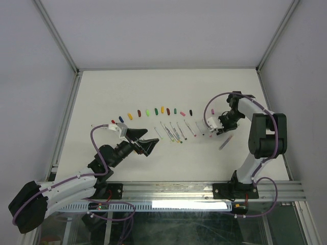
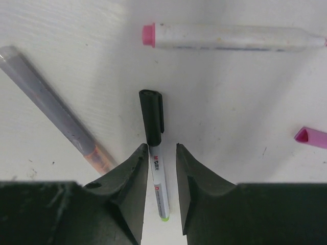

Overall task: Open the pen caps
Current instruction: Pick up the pen from the center of the board.

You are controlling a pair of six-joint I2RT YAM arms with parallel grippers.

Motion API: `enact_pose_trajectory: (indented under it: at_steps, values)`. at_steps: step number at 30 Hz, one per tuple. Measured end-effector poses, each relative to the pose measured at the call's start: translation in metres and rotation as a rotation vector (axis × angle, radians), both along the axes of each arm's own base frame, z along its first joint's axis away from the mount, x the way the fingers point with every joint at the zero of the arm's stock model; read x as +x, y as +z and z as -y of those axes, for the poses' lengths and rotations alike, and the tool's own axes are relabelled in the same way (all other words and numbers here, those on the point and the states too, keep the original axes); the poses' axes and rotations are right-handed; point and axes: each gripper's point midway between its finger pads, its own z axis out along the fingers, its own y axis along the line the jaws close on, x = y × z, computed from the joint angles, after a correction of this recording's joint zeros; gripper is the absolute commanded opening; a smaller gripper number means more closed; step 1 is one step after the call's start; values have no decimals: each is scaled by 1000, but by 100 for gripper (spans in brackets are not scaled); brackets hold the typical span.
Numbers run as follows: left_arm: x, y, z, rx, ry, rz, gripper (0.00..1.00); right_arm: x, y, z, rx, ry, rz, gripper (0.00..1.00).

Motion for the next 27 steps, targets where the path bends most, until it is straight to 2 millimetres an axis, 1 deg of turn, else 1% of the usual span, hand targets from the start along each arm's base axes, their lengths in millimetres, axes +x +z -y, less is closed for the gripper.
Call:
enact_pose_trajectory:
  at_steps: [4,9,12,15,21,23,27]
  values:
    - [-1,-1,-1,2,0,-2,99,7,1,11,0,-45,3,33]
    - [-1,-1,-1,2,1,-2,99,19,1,33,1,-116,9,33]
    - [0,-2,-1,3,1,-3,99,21,-2,41,0,-139,2,32]
    - [0,-3,0,7,0,-7,99,18,-5,42,0,-140,-14,30]
    - [0,-4,0,9,0,-8,99,18,-5,43,-6,-136,-29,25]
    - [0,-4,0,10,0,-9,99,19,-5,45,-18,-130,-27,22]
    - [1,-11,1,26,0,-25,99,19,-6,46,-43,-114,-27,12]
